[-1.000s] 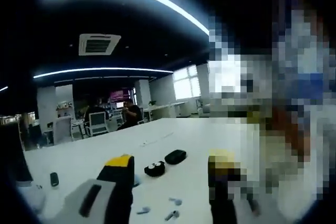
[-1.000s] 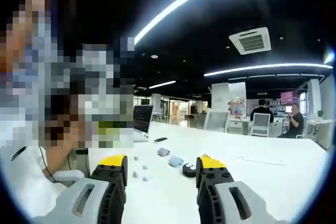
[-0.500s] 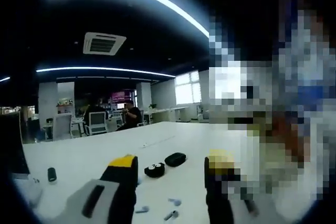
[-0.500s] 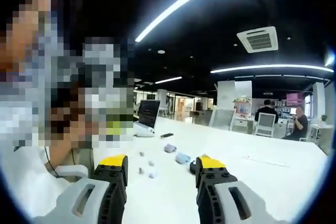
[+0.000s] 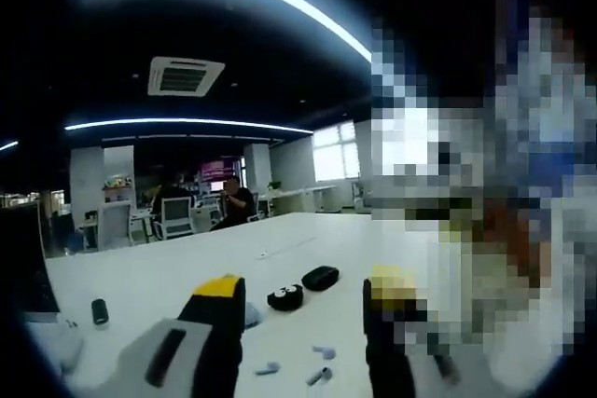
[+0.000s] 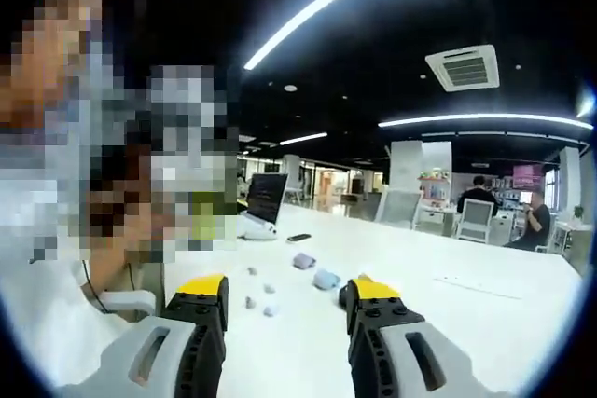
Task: Pick up the earbuds from the table and place the earbuds into the earbud case
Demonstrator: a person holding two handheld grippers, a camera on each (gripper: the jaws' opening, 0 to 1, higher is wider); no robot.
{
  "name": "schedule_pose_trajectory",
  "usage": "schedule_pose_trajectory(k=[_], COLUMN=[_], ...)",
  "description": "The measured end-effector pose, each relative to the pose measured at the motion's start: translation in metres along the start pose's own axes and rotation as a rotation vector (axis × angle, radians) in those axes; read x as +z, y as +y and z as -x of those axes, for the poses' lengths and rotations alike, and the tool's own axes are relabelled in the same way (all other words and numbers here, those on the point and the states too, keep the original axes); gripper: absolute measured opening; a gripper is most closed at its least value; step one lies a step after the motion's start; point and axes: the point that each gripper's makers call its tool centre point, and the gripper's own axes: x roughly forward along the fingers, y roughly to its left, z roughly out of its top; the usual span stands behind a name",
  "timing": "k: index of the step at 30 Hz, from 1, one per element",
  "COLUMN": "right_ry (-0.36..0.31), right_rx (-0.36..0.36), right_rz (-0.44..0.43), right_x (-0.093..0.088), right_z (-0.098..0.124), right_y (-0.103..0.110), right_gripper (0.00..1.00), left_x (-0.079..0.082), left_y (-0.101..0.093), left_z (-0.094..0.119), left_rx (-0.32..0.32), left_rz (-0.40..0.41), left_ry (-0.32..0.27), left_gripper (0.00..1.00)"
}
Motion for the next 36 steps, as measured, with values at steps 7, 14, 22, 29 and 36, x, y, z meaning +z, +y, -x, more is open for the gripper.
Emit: schedule_pose_trajectory(k=[7, 14, 22, 29, 36], right_ry=[0.012, 0.001, 0.008, 0.012, 0.021], right_rx=[-0.010, -0.009, -0.014, -0.018, -0.030], right_rz=[-0.013, 0.003, 0.010, 0.002, -0.008], right_x=[-0.005, 0.001, 0.000, -0.002, -0.007], right_z=[-0.004, 0.002, 0.003, 0.001, -0.001], right_y=[0.003, 0.006, 0.005, 0.003, -0.002], right_gripper=[0.49, 0.49, 0.48, 0.48, 0.48], left_x=[-0.012, -0.008, -0.012, -0.018, -0.034], left_y=[0.005, 0.000, 0.002, 0.001, 0.010], left_z=[0.002, 0.005, 0.005, 0.006, 0.008], left_rx=[0.008, 0.002, 0.008, -0.005, -0.014], left_rz=[0.019, -0.003, -0.003, -0.033, -0.025], left_ry=[0.027, 0.027, 0.037, 0.067, 0.121], left_gripper=[0.52, 0.52, 0.53, 0.53, 0.52])
